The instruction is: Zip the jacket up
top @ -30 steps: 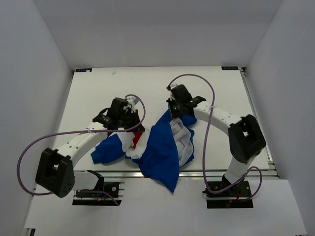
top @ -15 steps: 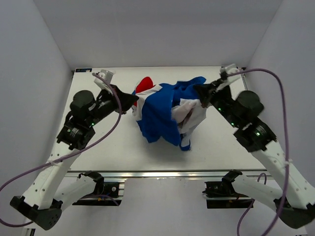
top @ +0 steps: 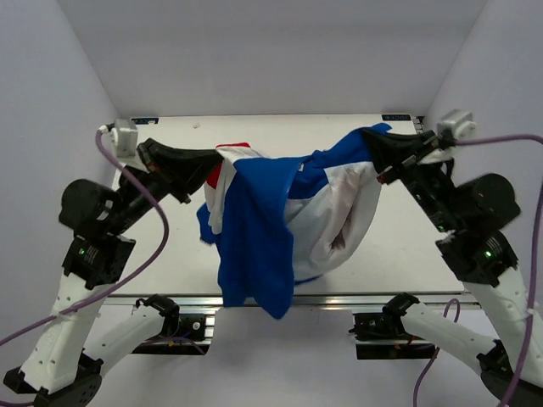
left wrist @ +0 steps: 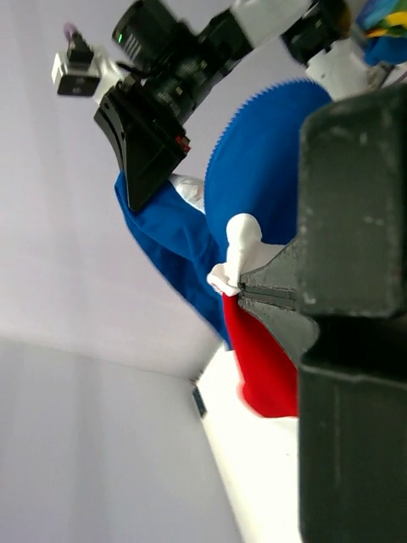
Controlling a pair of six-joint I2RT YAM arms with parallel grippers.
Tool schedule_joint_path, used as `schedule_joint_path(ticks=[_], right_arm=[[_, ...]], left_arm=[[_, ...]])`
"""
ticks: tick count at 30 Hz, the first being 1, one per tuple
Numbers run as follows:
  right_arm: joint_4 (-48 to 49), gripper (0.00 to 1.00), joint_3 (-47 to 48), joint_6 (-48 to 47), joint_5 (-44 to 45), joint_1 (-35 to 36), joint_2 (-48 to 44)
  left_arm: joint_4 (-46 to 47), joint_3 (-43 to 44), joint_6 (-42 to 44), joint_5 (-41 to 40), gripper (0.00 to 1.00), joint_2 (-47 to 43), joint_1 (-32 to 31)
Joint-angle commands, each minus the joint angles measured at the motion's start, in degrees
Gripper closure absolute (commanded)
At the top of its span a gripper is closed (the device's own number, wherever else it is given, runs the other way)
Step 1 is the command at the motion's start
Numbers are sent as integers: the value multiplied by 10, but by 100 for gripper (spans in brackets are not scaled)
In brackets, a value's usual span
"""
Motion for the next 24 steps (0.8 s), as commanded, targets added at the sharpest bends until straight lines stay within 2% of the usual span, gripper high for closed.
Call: schedule_joint_path(ticks=[1, 3, 5, 7, 8, 9, 10, 12, 13, 14, 16, 17, 18, 19, 20, 21, 24], right_arm=[[22, 100, 14, 3, 97, -2, 67], [25, 100, 17, 1, 169, -3, 122], [16, 100, 37, -2, 198, -10, 166], [-6, 100, 57, 5, 178, -46, 238], [-13, 100, 84, 27, 158, -67, 263], [-21, 100, 101, 35, 111, -86, 316], [-38, 100, 118, 38, 90, -117, 344], [-62, 100, 174, 39, 63, -131, 431], [-91, 100, 192, 38, 56, -135, 459], [-101, 100, 219, 39, 47, -135, 511], [-118, 87, 237, 35, 3, -135, 556], [-126, 75, 246, 36, -3, -135, 578], [-138, 51, 270, 37, -33, -135, 616], [-155, 45, 284, 48, -36, -135, 634], [-186, 33, 298, 52, -39, -136, 648], [-194, 17, 302, 57, -35, -137, 660], [-177, 13, 250, 91, -33, -146, 628]], left_arm=[[5, -23, -16, -81, 100, 56, 0], [-12, -25, -17, -122, 100, 82, 0], [-37, -18, -18, -195, 100, 130, 0], [-47, -10, -16, -241, 100, 164, 1], [-53, -4, -12, -289, 100, 201, 1], [-55, 12, 3, -300, 100, 220, 3], [-58, 20, 8, -309, 100, 239, 6], [-49, 27, 29, -308, 100, 292, 22], [-47, 26, 30, -307, 83, 312, 31], [-48, 26, 28, -287, 75, 333, 57], [-44, 21, 23, -246, 65, 398, 89], [-48, 25, 18, -216, 44, 420, 106], [-52, 30, 14, -171, 29, 441, 132], [-58, 45, 10, -157, 17, 474, 141], [-67, 53, 11, -148, 5, 486, 146], [-69, 60, 20, -141, 2, 494, 147], [-61, 57, 27, -112, 2, 496, 147]])
